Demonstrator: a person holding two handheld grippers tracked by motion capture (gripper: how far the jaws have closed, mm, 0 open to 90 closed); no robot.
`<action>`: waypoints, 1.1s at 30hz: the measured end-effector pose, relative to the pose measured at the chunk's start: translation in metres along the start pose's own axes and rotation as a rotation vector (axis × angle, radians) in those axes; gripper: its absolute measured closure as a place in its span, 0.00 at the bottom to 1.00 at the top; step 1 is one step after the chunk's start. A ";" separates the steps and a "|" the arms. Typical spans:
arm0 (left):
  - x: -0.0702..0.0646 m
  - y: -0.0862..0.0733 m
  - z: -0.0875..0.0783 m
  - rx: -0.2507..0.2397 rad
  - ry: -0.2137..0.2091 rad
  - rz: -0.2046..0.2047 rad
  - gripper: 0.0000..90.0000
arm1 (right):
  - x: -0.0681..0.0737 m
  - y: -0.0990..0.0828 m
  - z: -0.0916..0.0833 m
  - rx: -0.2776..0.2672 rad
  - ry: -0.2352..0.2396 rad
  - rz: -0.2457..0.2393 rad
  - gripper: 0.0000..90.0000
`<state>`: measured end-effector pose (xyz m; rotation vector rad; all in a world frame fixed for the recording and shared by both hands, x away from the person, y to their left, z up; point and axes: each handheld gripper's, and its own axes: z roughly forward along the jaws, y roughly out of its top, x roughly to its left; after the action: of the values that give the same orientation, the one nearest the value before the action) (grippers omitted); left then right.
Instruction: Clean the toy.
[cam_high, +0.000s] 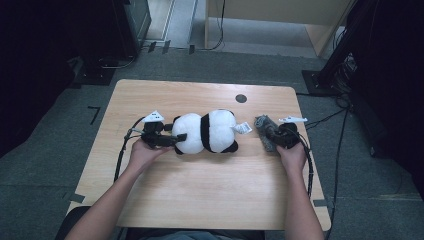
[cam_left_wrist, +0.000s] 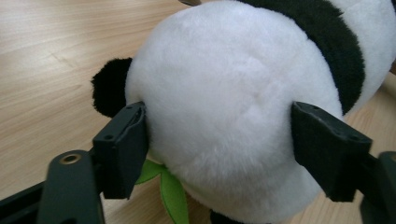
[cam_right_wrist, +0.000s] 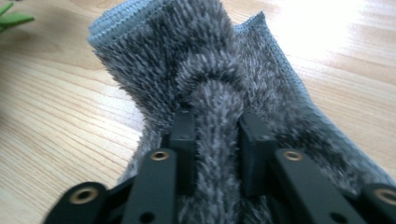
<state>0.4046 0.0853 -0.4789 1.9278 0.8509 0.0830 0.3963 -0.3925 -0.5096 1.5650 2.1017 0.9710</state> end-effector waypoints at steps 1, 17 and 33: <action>0.001 0.000 0.000 -0.003 -0.005 -0.004 0.31 | 0.000 0.001 0.000 0.004 -0.002 0.012 0.85; -0.005 -0.002 -0.004 0.001 0.019 0.000 0.50 | 0.013 0.022 -0.029 -0.021 0.046 0.072 0.88; -0.011 -0.003 -0.006 -0.002 0.051 -0.005 0.52 | 0.050 0.060 -0.065 -0.092 0.084 -0.008 0.87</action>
<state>0.3918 0.0845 -0.4751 1.9287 0.8888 0.1312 0.3806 -0.3573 -0.4155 1.4942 2.0847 1.1331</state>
